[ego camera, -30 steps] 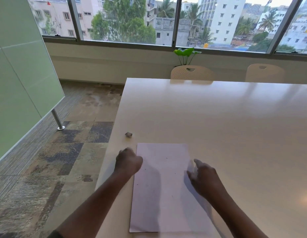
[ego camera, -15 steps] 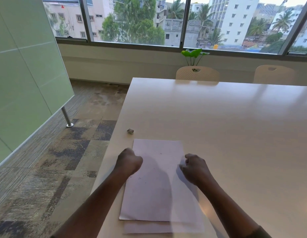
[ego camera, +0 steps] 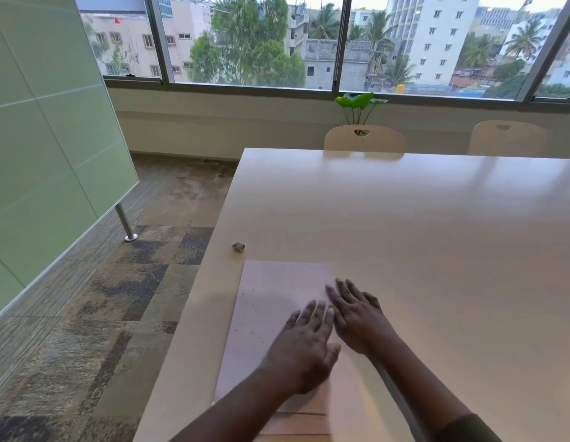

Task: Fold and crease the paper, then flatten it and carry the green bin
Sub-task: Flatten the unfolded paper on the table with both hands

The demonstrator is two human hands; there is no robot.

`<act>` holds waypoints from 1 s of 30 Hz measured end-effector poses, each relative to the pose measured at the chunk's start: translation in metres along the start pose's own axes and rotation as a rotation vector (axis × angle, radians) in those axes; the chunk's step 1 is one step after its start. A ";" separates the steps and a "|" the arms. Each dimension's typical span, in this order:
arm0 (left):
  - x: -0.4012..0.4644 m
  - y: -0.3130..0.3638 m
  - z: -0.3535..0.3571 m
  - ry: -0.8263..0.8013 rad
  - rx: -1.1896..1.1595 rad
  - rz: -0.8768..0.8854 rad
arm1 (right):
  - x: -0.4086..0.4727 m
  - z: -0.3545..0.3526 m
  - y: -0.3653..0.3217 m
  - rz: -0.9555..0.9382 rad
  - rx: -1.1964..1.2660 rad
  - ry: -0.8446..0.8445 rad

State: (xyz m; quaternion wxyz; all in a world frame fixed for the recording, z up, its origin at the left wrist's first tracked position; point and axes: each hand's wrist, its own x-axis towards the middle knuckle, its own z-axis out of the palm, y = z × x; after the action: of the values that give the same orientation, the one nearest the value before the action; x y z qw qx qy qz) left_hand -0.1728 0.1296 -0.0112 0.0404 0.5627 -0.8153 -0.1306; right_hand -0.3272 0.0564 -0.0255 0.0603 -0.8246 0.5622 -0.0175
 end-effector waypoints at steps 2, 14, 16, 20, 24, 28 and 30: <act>-0.001 0.004 0.007 -0.011 0.033 -0.012 | 0.000 0.001 0.001 -0.004 -0.011 -0.019; -0.020 -0.010 0.002 0.024 0.130 -0.207 | 0.001 0.008 0.004 -0.014 0.027 0.011; -0.016 0.004 0.005 -0.004 0.110 -0.079 | 0.001 0.009 0.005 -0.013 0.022 0.015; -0.014 0.013 0.013 -0.016 0.095 -0.066 | 0.002 0.011 0.007 -0.016 0.023 0.028; -0.024 -0.010 0.010 -0.020 0.121 -0.278 | 0.002 0.009 0.006 -0.014 0.027 0.030; -0.029 -0.023 0.000 0.074 0.070 -0.471 | -0.001 0.005 0.003 -0.010 0.047 0.019; -0.023 -0.014 -0.003 0.109 0.033 -0.401 | 0.001 0.004 -0.001 0.001 0.044 0.038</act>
State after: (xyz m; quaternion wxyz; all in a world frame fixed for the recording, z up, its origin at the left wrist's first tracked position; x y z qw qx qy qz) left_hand -0.1507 0.1457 -0.0102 0.0482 0.7207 -0.6855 -0.0919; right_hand -0.3257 0.0558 -0.0293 0.0679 -0.8223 0.5632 -0.0453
